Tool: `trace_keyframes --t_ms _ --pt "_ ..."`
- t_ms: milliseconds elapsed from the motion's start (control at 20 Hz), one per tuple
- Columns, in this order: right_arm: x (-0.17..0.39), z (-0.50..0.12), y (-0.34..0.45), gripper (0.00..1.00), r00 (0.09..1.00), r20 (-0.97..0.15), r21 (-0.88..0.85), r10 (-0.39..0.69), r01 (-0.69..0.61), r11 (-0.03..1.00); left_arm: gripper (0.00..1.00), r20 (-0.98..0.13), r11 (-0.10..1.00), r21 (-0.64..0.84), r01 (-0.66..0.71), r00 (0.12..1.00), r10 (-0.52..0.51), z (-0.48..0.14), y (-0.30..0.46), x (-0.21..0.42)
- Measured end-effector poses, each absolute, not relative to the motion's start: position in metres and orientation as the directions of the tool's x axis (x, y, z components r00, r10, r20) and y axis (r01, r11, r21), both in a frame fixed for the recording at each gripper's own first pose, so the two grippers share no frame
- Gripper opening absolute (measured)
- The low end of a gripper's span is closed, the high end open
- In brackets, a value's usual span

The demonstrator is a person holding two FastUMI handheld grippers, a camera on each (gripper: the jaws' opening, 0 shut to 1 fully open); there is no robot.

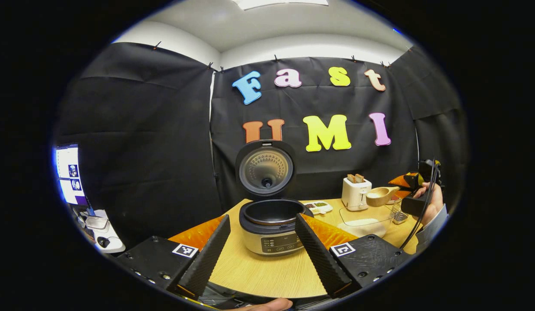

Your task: Close the left gripper, press the button to open the rice cooker; take a wooden spoon from the chopstick holder with the right hand, scoop a spoonful of rice and pour it into the rice cooker, then put the wooden spoon back into the chopstick holder.

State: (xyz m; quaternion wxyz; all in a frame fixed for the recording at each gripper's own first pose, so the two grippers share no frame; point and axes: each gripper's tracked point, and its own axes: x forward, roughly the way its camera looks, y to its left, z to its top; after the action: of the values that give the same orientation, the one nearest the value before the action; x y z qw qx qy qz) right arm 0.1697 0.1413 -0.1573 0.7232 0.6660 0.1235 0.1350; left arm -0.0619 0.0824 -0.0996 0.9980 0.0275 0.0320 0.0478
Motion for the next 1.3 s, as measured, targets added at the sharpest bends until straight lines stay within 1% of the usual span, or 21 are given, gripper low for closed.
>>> trace_keyframes --t_ms 100,300,400,450,500,700,850,950,1100,1200,1300 --pt "0.159 -0.138 0.161 0.16 0.918 0.033 0.998 0.395 -0.055 0.044 0.96 -0.063 0.995 0.049 -0.089 0.994 0.092 -0.097 0.085 -0.064" --pt "0.163 -0.108 0.205 0.16 0.900 0.069 0.991 0.431 -0.113 0.075 0.96 -0.044 0.997 0.029 -0.065 0.997 0.066 -0.085 0.090 -0.071" --pt "0.165 -0.100 0.228 0.16 0.891 0.059 0.988 0.450 -0.116 0.101 0.96 -0.032 0.997 0.041 -0.068 0.997 0.070 -0.082 0.097 -0.076" --pt "0.165 -0.097 0.241 0.16 0.885 0.055 0.985 0.462 -0.125 0.122 0.96 -0.028 0.998 0.039 -0.051 0.998 0.052 -0.081 0.096 -0.077" --pt "0.167 -0.092 0.256 0.16 0.878 0.049 0.979 0.477 -0.137 0.150 0.95 -0.030 0.999 0.031 -0.030 0.999 0.031 -0.082 0.094 -0.079" --pt "0.178 -0.076 0.309 0.16 0.859 0.021 0.948 0.511 -0.180 0.264 0.96 -0.035 0.999 0.033 -0.027 0.999 0.028 -0.082 0.104 -0.084" --pt "0.186 -0.072 0.346 0.16 0.853 -0.017 0.897 0.521 -0.216 0.384 0.96 -0.042 0.999 0.041 -0.025 0.999 0.027 -0.084 0.107 -0.083" --pt "0.191 -0.071 0.372 0.16 0.841 -0.044 0.835 0.539 -0.265 0.482 0.96 -0.047 0.998 0.051 -0.027 0.998 0.030 -0.085 0.113 -0.088" --pt "0.194 -0.064 0.404 0.16 0.835 -0.072 0.691 0.546 -0.353 0.631 0.96 -0.050 0.997 0.067 -0.028 0.998 0.031 -0.087 0.118 -0.091" --pt "0.200 -0.066 0.419 0.16 0.836 -0.083 0.618 0.543 -0.384 0.686 0.96 -0.049 0.997 0.057 -0.045 0.998 0.048 -0.086 0.126 -0.091" --pt "0.203 -0.069 0.429 0.16 0.841 -0.098 0.536 0.532 -0.406 0.740 0.96 -0.059 0.999 0.034 -0.041 0.997 0.042 -0.087 0.128 -0.092"
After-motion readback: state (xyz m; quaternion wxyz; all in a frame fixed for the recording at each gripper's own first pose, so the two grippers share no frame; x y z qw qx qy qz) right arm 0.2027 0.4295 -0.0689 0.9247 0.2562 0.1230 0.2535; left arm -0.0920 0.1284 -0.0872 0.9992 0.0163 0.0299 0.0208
